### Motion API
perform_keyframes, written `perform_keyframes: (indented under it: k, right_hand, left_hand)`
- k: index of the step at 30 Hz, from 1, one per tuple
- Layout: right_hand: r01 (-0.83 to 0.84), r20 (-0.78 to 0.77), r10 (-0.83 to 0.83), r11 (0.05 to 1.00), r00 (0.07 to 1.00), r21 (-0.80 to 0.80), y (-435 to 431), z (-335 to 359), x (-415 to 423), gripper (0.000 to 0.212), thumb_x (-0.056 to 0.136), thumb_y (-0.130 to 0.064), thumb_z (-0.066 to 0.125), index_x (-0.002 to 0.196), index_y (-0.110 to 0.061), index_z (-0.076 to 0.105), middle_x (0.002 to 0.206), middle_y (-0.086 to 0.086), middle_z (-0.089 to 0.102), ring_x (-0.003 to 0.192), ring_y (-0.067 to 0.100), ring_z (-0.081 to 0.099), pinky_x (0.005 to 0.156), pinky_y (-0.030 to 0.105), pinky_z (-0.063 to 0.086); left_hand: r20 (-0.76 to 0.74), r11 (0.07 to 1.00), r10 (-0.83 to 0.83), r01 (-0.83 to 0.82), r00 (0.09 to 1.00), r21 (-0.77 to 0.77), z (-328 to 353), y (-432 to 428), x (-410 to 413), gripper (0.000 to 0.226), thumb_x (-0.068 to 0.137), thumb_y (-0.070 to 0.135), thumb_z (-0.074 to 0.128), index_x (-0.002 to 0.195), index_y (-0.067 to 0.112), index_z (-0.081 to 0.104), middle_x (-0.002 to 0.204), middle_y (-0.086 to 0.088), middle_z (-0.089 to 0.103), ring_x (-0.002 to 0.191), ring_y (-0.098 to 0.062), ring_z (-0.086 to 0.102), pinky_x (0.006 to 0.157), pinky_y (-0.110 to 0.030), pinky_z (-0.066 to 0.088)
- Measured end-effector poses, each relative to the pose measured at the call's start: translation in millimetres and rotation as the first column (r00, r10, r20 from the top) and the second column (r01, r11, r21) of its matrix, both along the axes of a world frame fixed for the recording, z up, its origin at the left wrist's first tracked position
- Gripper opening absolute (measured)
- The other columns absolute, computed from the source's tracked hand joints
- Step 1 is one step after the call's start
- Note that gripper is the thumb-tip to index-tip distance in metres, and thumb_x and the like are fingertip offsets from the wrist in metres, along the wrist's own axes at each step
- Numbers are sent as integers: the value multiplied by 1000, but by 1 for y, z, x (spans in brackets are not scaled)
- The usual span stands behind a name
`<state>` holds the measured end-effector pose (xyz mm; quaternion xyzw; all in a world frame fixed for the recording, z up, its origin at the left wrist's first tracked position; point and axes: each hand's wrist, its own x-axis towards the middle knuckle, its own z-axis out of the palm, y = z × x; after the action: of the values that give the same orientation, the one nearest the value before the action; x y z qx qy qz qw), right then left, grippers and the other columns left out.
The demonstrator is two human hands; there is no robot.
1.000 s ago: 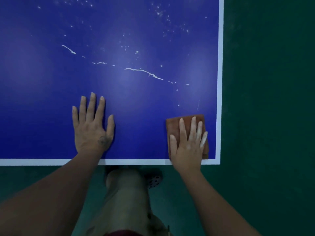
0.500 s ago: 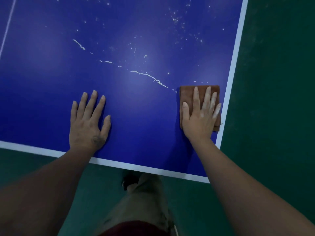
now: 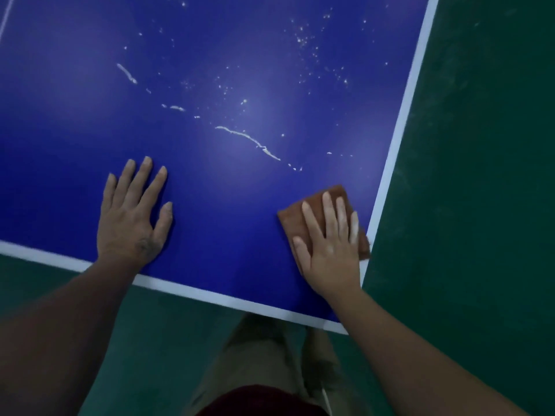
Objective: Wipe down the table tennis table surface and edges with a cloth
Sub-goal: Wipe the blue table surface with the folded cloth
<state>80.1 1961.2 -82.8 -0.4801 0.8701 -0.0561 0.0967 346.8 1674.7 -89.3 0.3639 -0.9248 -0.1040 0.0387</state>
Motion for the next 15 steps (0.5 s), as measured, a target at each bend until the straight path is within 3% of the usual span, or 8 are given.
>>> perform_keyframes:
  k: [6,10,12,15]
  right_hand:
    - [25,-34,-29,995,999,-93,-58,-3,-67,62,112,-52,41,168,-27,34,179,11,18,166,34,12,132,62,9]
    - [122,-51,-127,988,991,-91,-27,-3,-34,64,112,-51,41,170,-24,30,179,14,15,166,36,12,132,62,11]
    - [40,-12,-41,994,999,-107,1,-3,-5,65,112,-50,42,170,-24,29,179,14,13,166,37,10,131,64,11]
    - [-259,69,270,955,960,-143,40,-8,16,65,111,-51,45,169,-26,32,179,12,14,166,35,11,131,65,11]
  left_hand:
    - [30,997,70,-69,997,-28,6,14,-5,63,114,40,37,174,22,26,182,-7,18,169,-31,12,137,-55,10]
    - [60,915,402,-404,913,17,8,61,-38,60,116,36,31,174,20,23,183,-8,15,170,-32,7,138,-52,4]
    - [75,843,534,-537,842,32,10,93,-60,60,117,41,26,175,24,20,184,-6,10,170,-31,4,138,-52,3]
    - [120,767,636,-641,762,7,10,138,-86,61,118,47,20,176,28,15,184,-5,5,170,-32,1,137,-53,1]
